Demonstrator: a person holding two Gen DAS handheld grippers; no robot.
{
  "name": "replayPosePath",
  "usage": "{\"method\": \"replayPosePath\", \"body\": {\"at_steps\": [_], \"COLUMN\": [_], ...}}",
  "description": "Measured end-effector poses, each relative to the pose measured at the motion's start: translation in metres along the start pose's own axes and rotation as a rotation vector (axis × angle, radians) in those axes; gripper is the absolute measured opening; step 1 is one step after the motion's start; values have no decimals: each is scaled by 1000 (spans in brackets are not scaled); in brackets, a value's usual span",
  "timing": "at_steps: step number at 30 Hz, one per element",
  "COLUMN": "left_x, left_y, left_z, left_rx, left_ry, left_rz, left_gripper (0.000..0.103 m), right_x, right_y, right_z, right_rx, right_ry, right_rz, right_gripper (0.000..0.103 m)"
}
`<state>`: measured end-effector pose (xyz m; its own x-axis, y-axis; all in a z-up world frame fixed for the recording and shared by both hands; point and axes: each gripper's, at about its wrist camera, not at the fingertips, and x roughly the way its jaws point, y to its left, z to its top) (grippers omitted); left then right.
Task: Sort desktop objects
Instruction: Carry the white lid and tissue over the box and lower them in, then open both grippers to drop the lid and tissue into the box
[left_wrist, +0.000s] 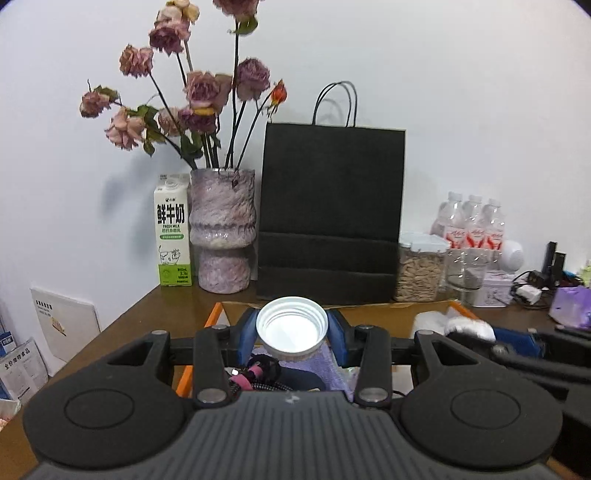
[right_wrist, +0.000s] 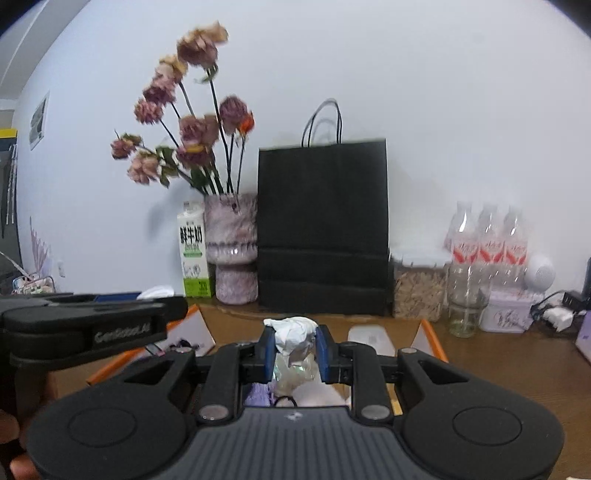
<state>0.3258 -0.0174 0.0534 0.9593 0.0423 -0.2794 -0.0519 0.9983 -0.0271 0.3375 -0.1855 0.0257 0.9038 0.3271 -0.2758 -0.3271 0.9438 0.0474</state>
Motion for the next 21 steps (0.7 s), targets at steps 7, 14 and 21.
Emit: {"method": "replayPosePath", "body": {"at_steps": [7, 14, 21], "left_x": [24, 25, 28], "left_y": [8, 6, 4], "left_z": [-21, -26, -27], "left_rx": [33, 48, 55], "left_ry": [60, 62, 67], "left_rz": [19, 35, 39], "left_gripper": [41, 41, 41], "right_x": [24, 24, 23], "right_y": [-7, -4, -5], "right_z": [-23, -30, -31], "right_rx": [-14, -22, -16], "right_ry": [75, 85, 89], "right_rz": [-33, -36, -37], "right_gripper": [21, 21, 21]}}
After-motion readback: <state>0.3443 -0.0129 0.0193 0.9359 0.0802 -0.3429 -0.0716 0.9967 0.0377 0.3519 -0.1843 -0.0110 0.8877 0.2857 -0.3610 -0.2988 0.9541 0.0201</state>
